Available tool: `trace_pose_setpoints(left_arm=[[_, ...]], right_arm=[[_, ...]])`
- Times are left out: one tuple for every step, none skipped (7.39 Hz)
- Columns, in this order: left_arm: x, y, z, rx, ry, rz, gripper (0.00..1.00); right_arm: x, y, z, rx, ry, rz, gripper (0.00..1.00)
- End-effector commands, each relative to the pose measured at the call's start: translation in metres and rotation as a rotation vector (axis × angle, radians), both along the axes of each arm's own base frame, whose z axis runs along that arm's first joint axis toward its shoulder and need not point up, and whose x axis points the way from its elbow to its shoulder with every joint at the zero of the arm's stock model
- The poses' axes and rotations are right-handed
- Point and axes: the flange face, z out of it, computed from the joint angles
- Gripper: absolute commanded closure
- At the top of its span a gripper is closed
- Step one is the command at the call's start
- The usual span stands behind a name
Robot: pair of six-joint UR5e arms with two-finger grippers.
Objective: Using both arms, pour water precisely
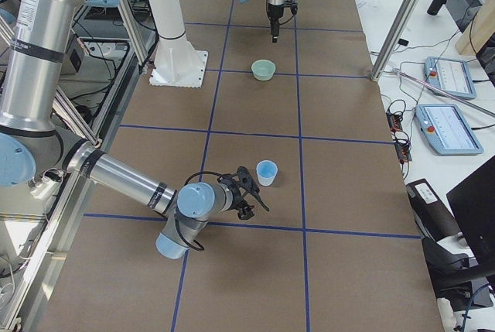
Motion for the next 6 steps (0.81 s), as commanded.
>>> trace_pose_setpoints(left_arm=[[0.0,0.0,0.001,-0.002,-0.001,-0.001,0.01],[-0.001,-0.001,0.005,-0.006,-0.006,-0.002,0.01],[0.0,0.0,0.004,-0.001,-0.007,-0.005,0.01],[0.0,0.0,0.004,-0.001,-0.007,-0.005,0.01],[-0.001,-0.001,0.004,0.0,-0.008,-0.008,0.01],[-0.003,-0.003,0.005,0.0,-0.009,-0.01,0.01]], right_arm=[[-0.027,-0.007,-0.006,0.022,0.005,0.002,0.01],[-0.056,-0.014,-0.004,0.045,0.048,0.01,0.01],[-0.084,-0.015,-0.008,0.057,0.045,0.04,0.01],[-0.111,-0.013,-0.016,0.056,0.001,0.055,0.01],[-0.117,-0.012,-0.018,0.065,-0.005,0.048,0.01],[-0.121,-0.013,-0.018,0.074,0.005,0.068,0.01]])
